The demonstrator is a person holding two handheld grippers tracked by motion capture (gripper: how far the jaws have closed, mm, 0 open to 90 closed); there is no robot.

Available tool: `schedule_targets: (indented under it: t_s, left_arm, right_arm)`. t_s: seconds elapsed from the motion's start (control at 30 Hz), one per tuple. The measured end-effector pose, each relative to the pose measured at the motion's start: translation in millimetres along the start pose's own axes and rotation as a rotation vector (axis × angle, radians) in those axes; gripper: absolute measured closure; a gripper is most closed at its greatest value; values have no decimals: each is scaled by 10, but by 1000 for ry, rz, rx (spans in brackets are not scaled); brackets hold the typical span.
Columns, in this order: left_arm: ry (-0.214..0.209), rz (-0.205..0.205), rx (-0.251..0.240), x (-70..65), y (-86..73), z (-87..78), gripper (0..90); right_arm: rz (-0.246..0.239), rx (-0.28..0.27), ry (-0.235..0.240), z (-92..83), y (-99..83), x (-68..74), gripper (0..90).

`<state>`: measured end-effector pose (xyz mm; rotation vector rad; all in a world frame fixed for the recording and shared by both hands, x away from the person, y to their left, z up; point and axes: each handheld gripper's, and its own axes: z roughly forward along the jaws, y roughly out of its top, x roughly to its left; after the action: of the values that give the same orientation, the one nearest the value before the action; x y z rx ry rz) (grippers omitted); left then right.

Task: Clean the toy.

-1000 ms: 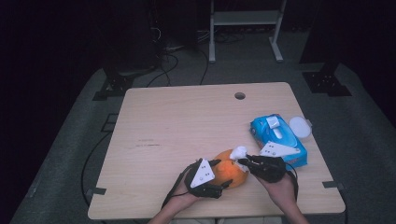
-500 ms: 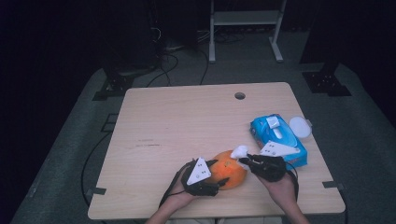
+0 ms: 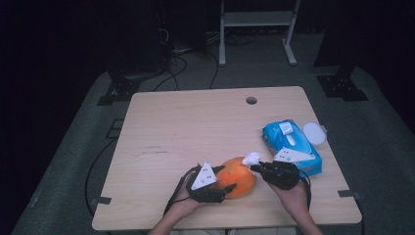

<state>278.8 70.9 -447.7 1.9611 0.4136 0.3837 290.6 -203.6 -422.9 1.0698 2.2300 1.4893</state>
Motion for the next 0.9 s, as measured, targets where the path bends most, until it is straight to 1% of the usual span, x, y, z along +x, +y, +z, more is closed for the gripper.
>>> schedule_targets:
  t_s: [0.03,0.07,0.1,0.17,0.23,0.3,0.37,0.43,0.5,0.53,0.57,0.6,0.67,0.73,0.77,0.8,0.83,0.87,0.9]
  left_arm:
    - [-2,-10,-4,9,-9,0,338]
    - [-6,-11,-3,12,-12,-3,338]
    - [-9,-9,-3,12,-14,-3,338]
    - [-18,2,-6,0,-17,2,338]
    - [-27,23,-13,-20,-28,9,337]
    - [-32,43,-11,-42,-30,14,337]
    - [-31,48,-6,-44,-26,10,337]
    - [-36,46,-8,-45,-32,11,336]
    - [-40,51,-4,-51,-29,6,336]
    - [-43,56,-5,-52,-29,5,336]
    - [-47,59,-6,-55,-30,4,336]
    - [-53,62,-8,-59,-33,4,336]
    - [-69,75,-12,-66,-41,9,332]
    - [-80,79,-16,-77,-48,19,329]
    - [-80,84,-15,-79,-48,20,328]
    - [-79,83,-15,-78,-47,19,327]
    - [-78,82,-13,-77,-46,19,327]
    - [-78,81,-15,-81,-47,20,326]
    - [-77,84,-14,-83,-47,19,326]
  right_arm:
    - [5,8,-11,10,-16,-31,821]
    - [21,17,-26,27,-49,-89,821]
    - [39,25,-34,35,-73,-135,820]
    - [54,27,-34,33,-84,-167,820]
    - [42,10,-28,11,-36,-124,820]
    - [22,-18,1,-11,23,-59,820]
    - [8,-13,-2,6,24,-43,821]
    - [33,-5,-2,33,-30,-96,820]
    - [54,28,-38,56,-93,-185,820]
    - [75,34,-41,61,-118,-225,821]
    - [85,35,-40,58,-128,-242,821]
    - [86,31,-36,49,-121,-240,820]
    - [65,4,-18,18,-56,-180,820]
    - [29,-22,4,-5,13,-99,820]
    - [13,-21,5,-1,29,-75,820]
    - [9,-12,3,13,21,-73,821]
    - [20,-5,4,31,-5,-94,821]
    - [45,4,2,53,-48,-142,821]
    - [54,19,-14,65,-79,-184,821]
